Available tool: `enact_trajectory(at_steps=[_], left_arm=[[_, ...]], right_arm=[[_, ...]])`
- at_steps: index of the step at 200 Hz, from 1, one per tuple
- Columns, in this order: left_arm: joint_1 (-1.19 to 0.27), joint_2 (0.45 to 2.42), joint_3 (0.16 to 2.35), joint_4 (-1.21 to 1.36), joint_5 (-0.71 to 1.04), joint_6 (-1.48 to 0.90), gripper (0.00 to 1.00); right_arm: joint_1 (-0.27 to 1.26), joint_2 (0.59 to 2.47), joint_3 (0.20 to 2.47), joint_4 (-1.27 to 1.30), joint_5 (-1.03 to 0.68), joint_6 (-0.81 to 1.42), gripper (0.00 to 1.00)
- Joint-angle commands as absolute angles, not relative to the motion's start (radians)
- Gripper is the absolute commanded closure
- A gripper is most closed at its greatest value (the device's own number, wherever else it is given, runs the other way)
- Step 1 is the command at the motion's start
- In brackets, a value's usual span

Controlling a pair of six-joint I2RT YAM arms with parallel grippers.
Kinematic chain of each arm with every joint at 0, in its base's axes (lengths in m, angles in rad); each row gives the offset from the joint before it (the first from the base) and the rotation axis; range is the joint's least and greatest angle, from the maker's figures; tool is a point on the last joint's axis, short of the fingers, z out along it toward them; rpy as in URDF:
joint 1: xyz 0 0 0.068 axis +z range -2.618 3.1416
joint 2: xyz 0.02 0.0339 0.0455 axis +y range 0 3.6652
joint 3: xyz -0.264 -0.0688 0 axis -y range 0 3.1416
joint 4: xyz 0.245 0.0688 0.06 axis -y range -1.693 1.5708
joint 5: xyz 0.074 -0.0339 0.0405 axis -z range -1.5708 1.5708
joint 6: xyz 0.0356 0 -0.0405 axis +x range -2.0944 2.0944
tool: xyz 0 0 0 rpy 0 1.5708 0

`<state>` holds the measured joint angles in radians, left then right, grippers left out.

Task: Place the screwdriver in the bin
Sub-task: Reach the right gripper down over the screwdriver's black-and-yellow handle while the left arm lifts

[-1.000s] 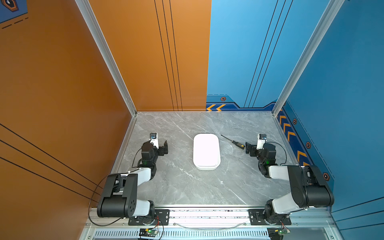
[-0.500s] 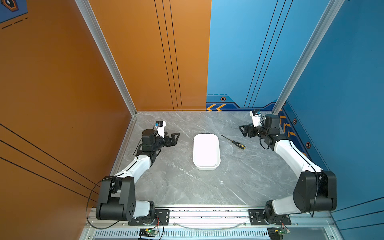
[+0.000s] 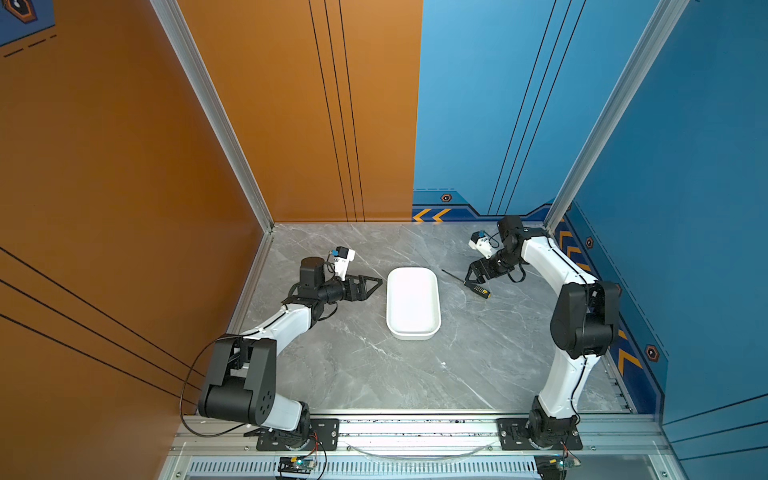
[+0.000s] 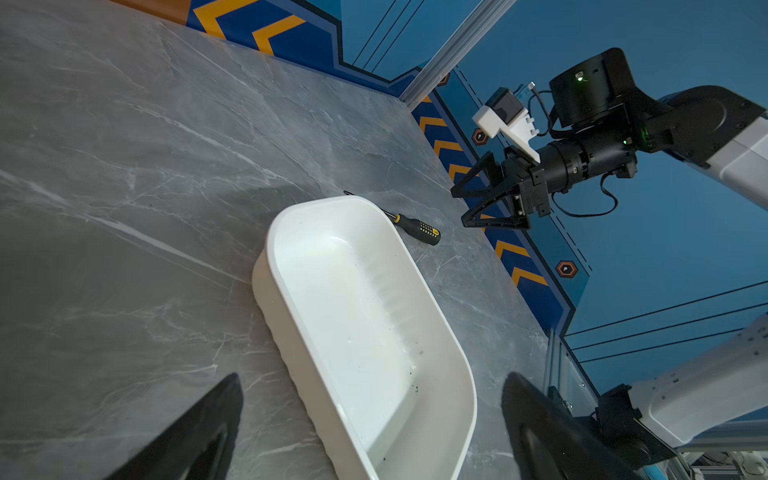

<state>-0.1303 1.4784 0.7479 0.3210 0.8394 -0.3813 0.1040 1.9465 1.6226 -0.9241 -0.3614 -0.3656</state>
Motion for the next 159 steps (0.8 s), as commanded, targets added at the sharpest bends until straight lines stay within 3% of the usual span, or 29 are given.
enact_trajectory(at_steps=[1, 159], left_arm=[[-0.136, 1.52, 0.757, 0.312, 0.889, -0.401, 0.02], [-0.155, 1.609, 0.752, 0.352, 0.885, -0.419, 0.02]], right_arm=[[0.132, 1.972, 1.661, -1.006, -0.234, -0.401, 0.14], [0.134, 2.054, 1.659, -0.935, -0.183, -0.535, 0.26]])
